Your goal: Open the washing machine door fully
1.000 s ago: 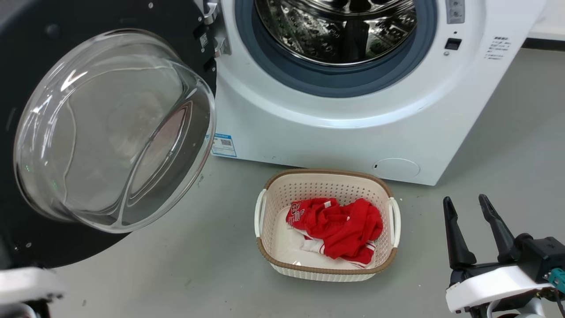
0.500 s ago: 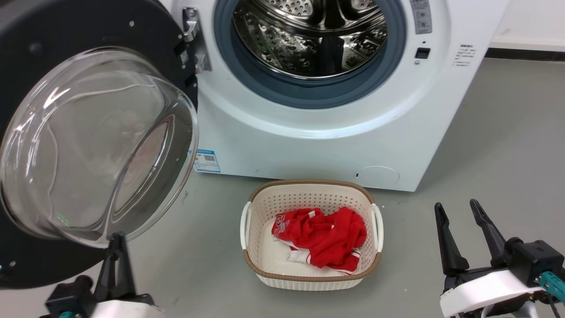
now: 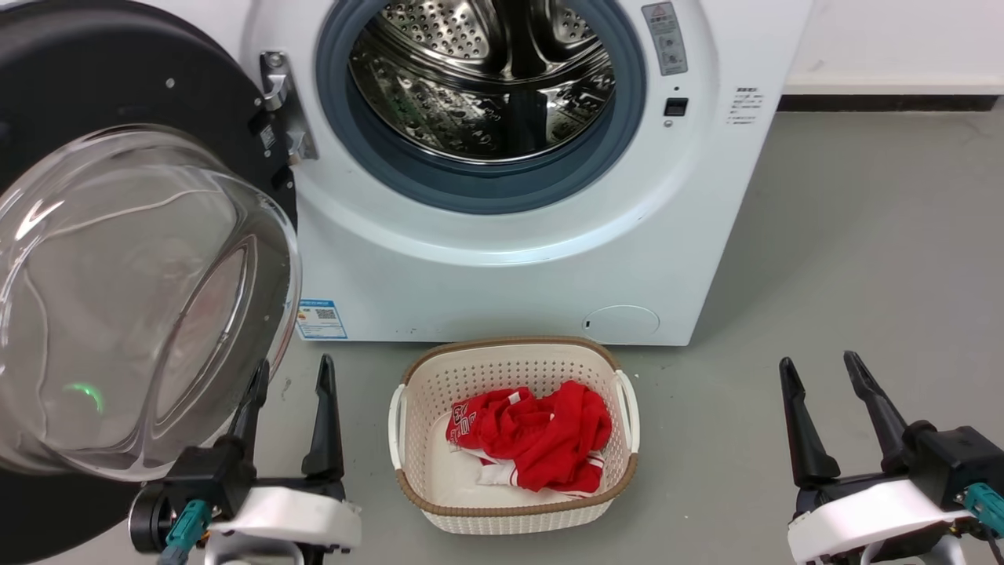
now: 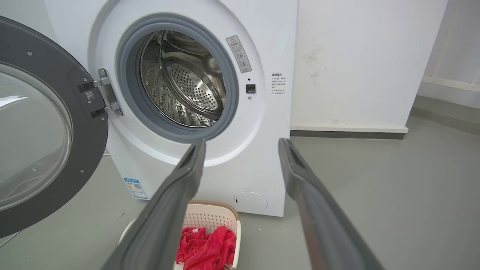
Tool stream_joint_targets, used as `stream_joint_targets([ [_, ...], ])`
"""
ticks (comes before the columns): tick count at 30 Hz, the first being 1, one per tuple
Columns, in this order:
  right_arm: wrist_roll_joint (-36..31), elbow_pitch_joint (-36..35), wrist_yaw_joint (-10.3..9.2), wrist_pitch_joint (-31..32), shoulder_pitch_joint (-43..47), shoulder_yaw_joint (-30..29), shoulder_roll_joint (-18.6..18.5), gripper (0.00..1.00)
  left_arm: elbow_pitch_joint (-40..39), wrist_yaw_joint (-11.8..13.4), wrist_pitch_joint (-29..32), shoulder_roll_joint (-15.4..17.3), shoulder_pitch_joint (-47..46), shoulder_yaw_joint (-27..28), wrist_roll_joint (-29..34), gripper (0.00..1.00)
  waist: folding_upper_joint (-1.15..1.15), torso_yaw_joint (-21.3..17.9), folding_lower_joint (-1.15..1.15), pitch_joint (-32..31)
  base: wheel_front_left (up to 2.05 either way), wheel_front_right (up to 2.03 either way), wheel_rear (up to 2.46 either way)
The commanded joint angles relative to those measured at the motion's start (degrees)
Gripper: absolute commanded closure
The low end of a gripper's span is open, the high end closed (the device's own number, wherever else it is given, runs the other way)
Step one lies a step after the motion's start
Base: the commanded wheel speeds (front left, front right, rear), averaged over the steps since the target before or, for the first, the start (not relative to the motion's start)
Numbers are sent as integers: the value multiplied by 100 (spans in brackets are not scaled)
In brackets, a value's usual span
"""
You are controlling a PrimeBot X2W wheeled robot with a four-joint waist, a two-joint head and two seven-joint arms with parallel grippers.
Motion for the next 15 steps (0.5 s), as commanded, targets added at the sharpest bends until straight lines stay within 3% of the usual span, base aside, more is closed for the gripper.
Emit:
stream_joint_targets([
  [1, -60, -42, -4, 24, 55, -16, 11, 0, -28, -23, -28, 2, -84, -4, 75, 0, 0, -52, 1, -19, 0, 0, 0],
  [15, -192, -259, -4, 72, 112, -90, 11, 0, -261, -92, -28, 51, -9, 325, 531, 0, 0, -263, 1, -47, 0, 0, 0],
])
